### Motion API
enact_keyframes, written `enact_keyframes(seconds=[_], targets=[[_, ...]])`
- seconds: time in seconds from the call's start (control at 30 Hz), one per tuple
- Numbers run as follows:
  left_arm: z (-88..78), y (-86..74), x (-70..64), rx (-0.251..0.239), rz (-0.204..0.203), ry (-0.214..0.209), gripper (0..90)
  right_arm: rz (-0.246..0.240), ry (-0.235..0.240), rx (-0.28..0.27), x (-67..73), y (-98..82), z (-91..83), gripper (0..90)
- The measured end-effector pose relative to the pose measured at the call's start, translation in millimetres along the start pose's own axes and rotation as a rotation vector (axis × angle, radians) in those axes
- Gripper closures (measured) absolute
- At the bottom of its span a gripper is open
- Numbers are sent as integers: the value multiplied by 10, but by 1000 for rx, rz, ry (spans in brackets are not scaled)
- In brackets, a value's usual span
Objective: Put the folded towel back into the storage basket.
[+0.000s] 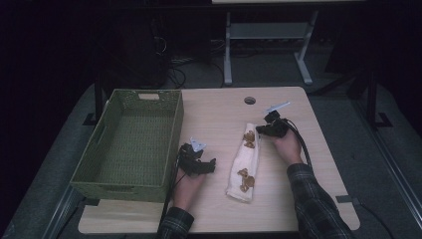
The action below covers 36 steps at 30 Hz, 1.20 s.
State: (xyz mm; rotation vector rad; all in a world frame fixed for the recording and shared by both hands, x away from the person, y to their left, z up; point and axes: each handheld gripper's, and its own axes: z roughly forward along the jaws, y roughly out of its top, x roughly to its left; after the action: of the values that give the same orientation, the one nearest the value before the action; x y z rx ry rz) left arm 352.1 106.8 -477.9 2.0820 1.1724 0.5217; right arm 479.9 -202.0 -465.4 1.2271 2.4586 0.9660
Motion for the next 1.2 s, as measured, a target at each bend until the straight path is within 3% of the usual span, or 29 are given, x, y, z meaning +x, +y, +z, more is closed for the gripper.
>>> enact_keyframes(seconds=[0.1,0.2,0.43,0.63,0.8,0.93,1.1,1.2], targets=[[0,0,0,0,0,0,183,-8,-16,-4,24,17,9,899],[0,0,0,0,-1,0,183,11,-12,-18,12,15,-89,899],[0,0,0,0,0,0,183,-9,8,-102,117,99,-316,898],[1,0,-1,1,2,-2,177,-22,3,-28,126,21,-178,898],[0,1,-13,0,15,-14,174,1,-4,-11,34,-116,-152,898],[-34,29,-100,-21,33,-92,176,8,5,-7,-11,-151,-169,889],[-89,164,-268,-24,132,-224,176,1,28,-47,-16,-109,-293,803],[-128,262,-352,-17,194,-329,177,-9,49,-51,-13,-102,-368,755]])
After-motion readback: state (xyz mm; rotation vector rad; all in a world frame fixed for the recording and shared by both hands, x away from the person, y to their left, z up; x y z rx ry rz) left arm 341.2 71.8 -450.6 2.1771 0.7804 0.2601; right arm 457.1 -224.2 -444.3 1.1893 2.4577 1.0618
